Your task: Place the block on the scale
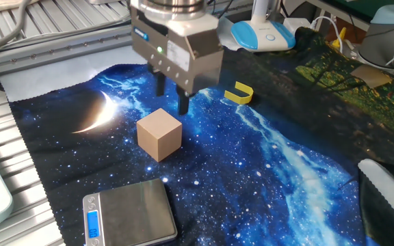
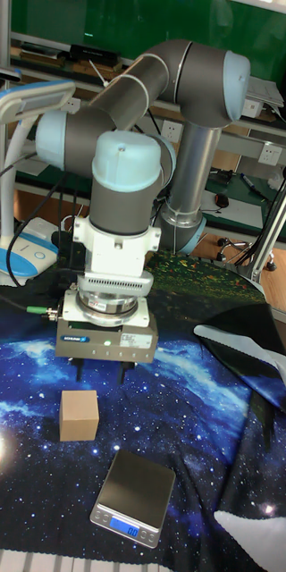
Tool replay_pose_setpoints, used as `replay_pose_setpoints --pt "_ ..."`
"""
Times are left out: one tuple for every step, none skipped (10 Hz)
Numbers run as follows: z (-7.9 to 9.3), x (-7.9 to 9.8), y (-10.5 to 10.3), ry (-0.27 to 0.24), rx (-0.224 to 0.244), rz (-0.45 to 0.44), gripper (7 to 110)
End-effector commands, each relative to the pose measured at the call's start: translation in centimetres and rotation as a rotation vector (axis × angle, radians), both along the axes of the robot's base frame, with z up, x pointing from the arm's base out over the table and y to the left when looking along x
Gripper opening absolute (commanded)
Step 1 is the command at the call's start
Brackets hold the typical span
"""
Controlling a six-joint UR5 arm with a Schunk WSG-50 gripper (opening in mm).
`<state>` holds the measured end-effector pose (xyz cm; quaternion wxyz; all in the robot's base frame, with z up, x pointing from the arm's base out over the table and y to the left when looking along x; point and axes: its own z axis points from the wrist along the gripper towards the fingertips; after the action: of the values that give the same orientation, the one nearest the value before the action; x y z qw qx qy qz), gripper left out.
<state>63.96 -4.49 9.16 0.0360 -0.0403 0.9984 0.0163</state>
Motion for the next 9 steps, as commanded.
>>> replay_pose_setpoints --pt "-1.4 0.9 -0.7 -0.019 -0.002 0.017 66" --pt "-1.7 1.0 -0.9 -0.022 -0.002 0.012 66" --pt "-2.2 1.2 -0.6 -0.022 0.012 0.009 66" --pt "-2.8 1.4 -0.6 -0.021 0.009 0.012 66" --pt "-3.4 2.0 -0.9 -0.034 -0.007 0.04 66" --pt "-3.5 1.9 -1.4 -0.029 -0.029 0.075 88" --pt "-3.3 1.8 -1.6 -0.03 -0.033 0.071 88" --pt "-3.4 1.8 -1.4 -0.032 -0.018 0.058 88" --pt "-3.9 1.8 -1.3 -0.036 -0.006 0.058 88"
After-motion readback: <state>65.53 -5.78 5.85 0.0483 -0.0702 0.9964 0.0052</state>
